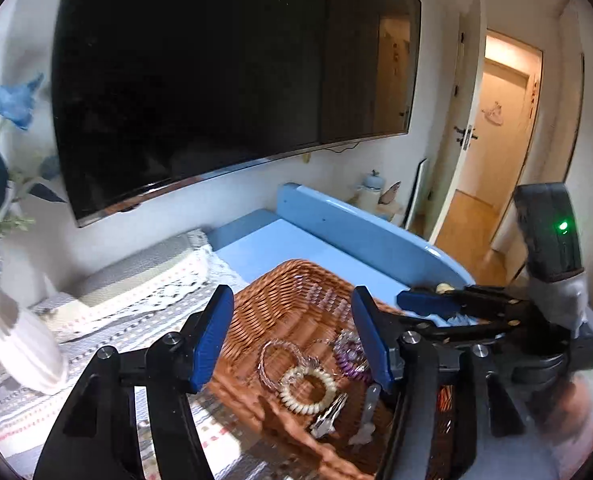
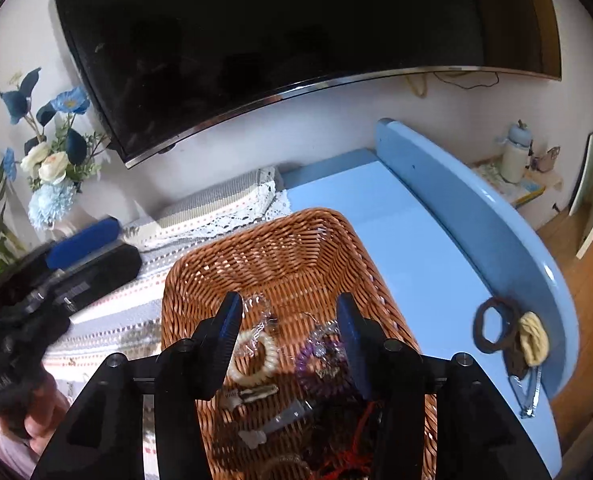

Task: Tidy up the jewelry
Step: 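Move both open tools back to the small gold earrings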

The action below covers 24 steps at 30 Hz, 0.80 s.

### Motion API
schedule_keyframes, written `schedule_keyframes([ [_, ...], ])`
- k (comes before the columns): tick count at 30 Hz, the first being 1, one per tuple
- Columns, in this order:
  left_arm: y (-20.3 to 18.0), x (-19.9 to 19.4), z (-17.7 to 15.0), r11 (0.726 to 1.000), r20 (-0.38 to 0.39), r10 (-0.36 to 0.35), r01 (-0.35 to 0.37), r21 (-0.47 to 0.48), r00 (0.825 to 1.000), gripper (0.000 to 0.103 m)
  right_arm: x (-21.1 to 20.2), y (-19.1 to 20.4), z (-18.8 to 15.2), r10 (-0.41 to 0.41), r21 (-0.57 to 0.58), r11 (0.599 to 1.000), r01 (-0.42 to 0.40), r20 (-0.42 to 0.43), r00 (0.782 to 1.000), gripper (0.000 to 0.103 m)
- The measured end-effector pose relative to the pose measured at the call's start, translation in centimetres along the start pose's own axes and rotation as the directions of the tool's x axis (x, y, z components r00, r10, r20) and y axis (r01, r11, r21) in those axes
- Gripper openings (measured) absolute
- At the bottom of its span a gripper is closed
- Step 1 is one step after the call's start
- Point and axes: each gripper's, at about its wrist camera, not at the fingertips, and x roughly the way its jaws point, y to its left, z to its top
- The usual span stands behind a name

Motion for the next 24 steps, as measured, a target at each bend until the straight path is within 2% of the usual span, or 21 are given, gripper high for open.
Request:
schedule_keyframes([
  [4,0.7,-1.8,-0.8,0.999,-0.009,0.001,-0.001,-0.037,1.000,0.062,-1.6,0.8,-0.6,0.019,-0.009,1.000,-0.019,0.012,1.000,0.050],
  [9,2.5,-5.4,-2.5,0.996,0.003,0.006,-0.005,-0.093,1.000,0.062,-3.7,3.4,-1.8,-0.032,-0.077,0.996,0.035,0.039,0.999,0.051],
  [12,3.9,-7.9,-4.2,0.991,0.004,0.018,-0.018,-0.130,1.000,0.062,-4.5,5.1,-2.7,-0.030,-0.101,0.994,0.034,0.039,0.999,0.054],
  [14,4.8,-9.5,-5.5,0.989,0.003,0.045,-0.044,-0.144,0.999,0.062,-4.7,6.4,-3.7,-0.076,-0.121,0.989,0.081,0.045,0.996,0.056],
  [20,8.7,-14.8,-10.1,0.961,-0.010,0.163,-0.161,-0.226,0.987,0.062,-5.0,10.5,-5.9,-0.174,-0.201,0.962,0.187,0.080,0.982,0.056],
  [22,9.8,-16.4,-11.6,0.939,-0.015,0.251,-0.248,-0.237,0.968,0.062,-5.1,11.6,-6.3,-0.202,-0.216,0.951,0.219,0.097,0.974,0.056],
  [23,10.6,-17.2,-12.4,0.922,-0.021,0.304,-0.300,-0.244,0.952,0.062,-5.2,12.4,-6.6,-0.210,-0.223,0.948,0.229,0.106,0.972,0.057],
  [24,11.1,-17.9,-13.1,0.911,-0.025,0.330,-0.325,-0.255,0.944,0.062,-5.2,12.9,-6.7,-0.204,-0.227,0.948,0.223,0.106,0.973,0.057],
])
